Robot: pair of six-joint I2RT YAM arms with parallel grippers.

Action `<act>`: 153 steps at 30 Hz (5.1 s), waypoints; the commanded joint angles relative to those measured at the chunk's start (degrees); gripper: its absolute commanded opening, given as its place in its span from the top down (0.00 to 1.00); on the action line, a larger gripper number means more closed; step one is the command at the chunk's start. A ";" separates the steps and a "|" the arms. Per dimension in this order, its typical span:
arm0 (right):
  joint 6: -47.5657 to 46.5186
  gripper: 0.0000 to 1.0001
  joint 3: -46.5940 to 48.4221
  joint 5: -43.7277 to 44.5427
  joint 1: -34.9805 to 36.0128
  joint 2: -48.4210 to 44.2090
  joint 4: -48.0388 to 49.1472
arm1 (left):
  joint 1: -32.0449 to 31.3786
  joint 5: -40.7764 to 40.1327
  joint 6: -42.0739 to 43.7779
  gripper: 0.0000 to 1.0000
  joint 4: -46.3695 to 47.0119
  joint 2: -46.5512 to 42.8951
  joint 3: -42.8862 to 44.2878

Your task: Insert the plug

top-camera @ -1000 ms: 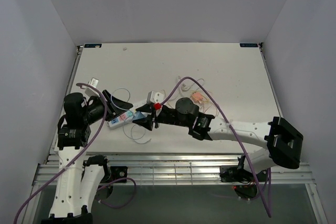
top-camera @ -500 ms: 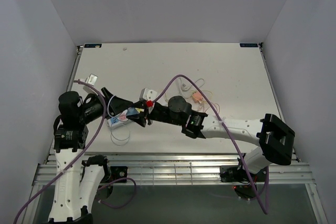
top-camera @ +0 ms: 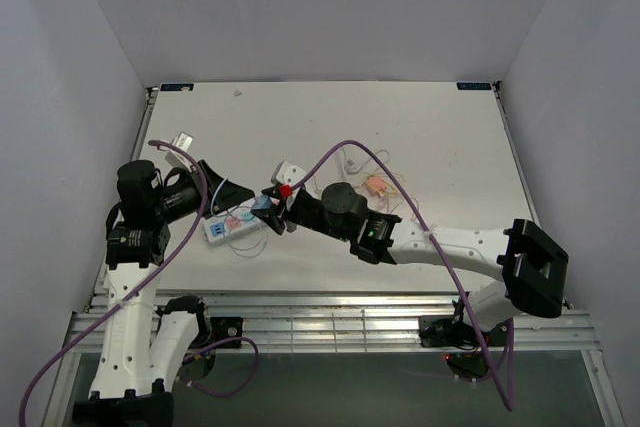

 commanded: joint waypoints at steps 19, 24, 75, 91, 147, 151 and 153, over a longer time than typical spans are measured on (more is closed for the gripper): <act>1.63 0.39 6.07 4.71 0.02 3.36 -8.15 | -1.47 5.53 3.21 1.00 1.79 1.95 1.80; 2.51 0.29 7.39 6.82 0.02 3.97 -11.13 | -1.47 4.48 4.62 1.00 0.29 2.65 2.23; 9.81 0.88 15.40 27.12 4.07 11.80 -13.52 | -3.32 -7.29 1.10 0.67 -2.24 3.52 1.09; 10.99 0.92 -2.18 35.31 -16.96 -12.88 -31.06 | -3.40 -15.73 2.34 0.02 -7.35 5.64 -3.30; 30.09 0.92 -10.51 -17.15 -67.83 -39.43 -50.72 | -3.40 -40.96 -5.40 0.02 -11.31 20.67 -1.80; 35.72 0.92 -21.95 -24.11 -66.95 -41.46 -35.42 | -3.40 -42.72 -6.19 0.02 -11.48 19.88 -3.30; 37.22 0.92 -25.29 -26.49 -64.68 -41.12 -27.16 | -3.40 -44.39 -8.03 0.02 -11.40 19.09 -5.05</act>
